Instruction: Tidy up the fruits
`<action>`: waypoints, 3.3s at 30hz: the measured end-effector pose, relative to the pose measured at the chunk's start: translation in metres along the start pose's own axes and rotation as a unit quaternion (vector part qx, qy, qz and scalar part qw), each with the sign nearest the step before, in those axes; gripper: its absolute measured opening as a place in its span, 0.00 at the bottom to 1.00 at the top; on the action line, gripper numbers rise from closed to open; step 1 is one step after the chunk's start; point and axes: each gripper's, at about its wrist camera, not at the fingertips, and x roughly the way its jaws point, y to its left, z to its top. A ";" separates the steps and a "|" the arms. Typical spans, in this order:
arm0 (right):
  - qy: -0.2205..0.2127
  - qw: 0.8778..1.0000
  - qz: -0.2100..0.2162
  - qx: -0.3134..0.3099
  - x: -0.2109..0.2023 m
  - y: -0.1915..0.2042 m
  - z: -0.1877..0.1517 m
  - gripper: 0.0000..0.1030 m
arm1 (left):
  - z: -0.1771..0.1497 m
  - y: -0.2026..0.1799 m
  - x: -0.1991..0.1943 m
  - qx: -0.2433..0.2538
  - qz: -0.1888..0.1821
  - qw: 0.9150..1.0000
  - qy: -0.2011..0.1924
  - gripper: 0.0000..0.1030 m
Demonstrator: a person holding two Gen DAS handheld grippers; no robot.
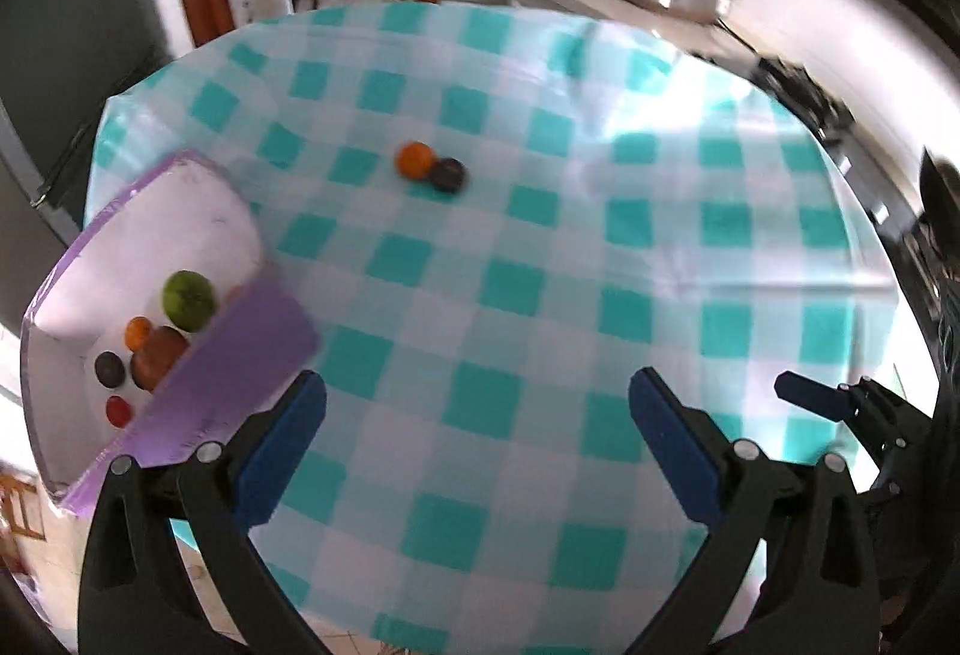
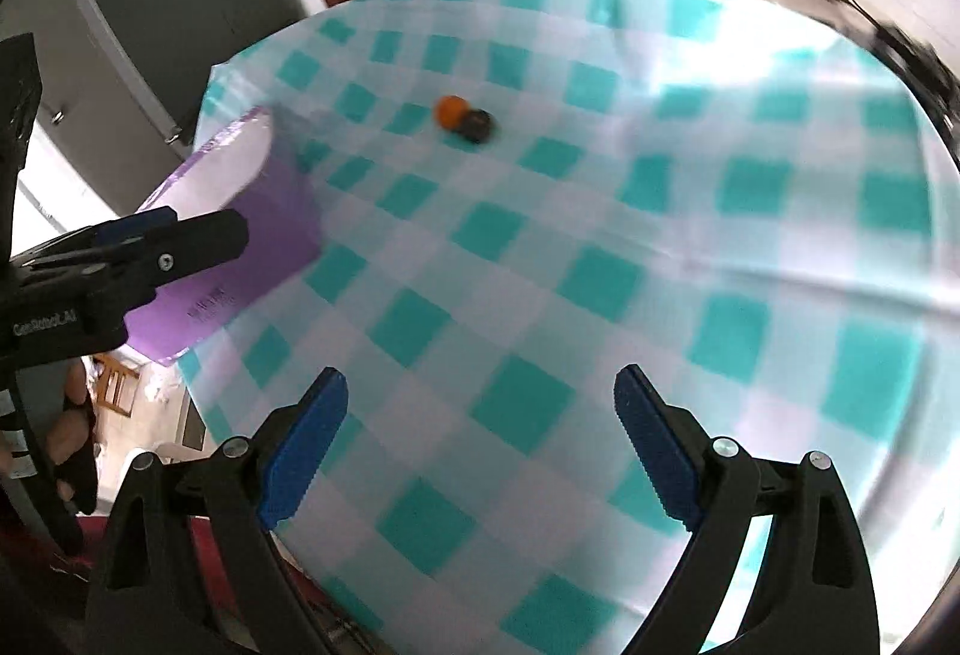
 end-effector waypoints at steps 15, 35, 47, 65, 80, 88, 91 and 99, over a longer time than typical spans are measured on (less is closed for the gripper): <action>0.011 0.996 -0.035 0.082 -0.011 -0.064 -0.044 0.85 | -0.011 -0.104 0.030 0.154 -0.055 0.985 0.056 0.98; 0.074 0.987 -0.065 0.130 0.145 -0.021 0.064 0.85 | 0.132 0.046 0.141 0.045 -0.072 0.992 0.097 0.98; 0.085 0.990 -0.087 0.075 0.261 0.036 0.166 0.85 | 0.198 0.185 0.219 -0.124 -0.075 0.980 0.139 0.98; 0.033 0.995 -0.092 -0.034 0.298 0.041 0.213 0.39 | 0.218 0.165 0.281 -0.031 -0.070 0.978 0.196 0.98; 0.017 0.991 -0.108 0.080 0.218 0.004 0.125 0.39 | 0.198 0.073 0.328 0.065 -0.021 0.977 0.204 0.38; 0.013 0.995 -0.068 0.069 0.174 -0.008 0.084 0.39 | 0.153 0.049 0.255 0.072 -0.035 0.978 0.194 0.16; 0.029 0.997 -0.058 0.043 0.159 0.002 0.054 0.39 | 0.124 0.045 0.225 0.043 -0.030 0.981 0.185 0.16; 0.022 0.998 -0.051 0.026 0.111 -0.004 0.016 0.39 | 0.074 0.061 0.203 -0.033 -0.049 0.984 0.171 0.74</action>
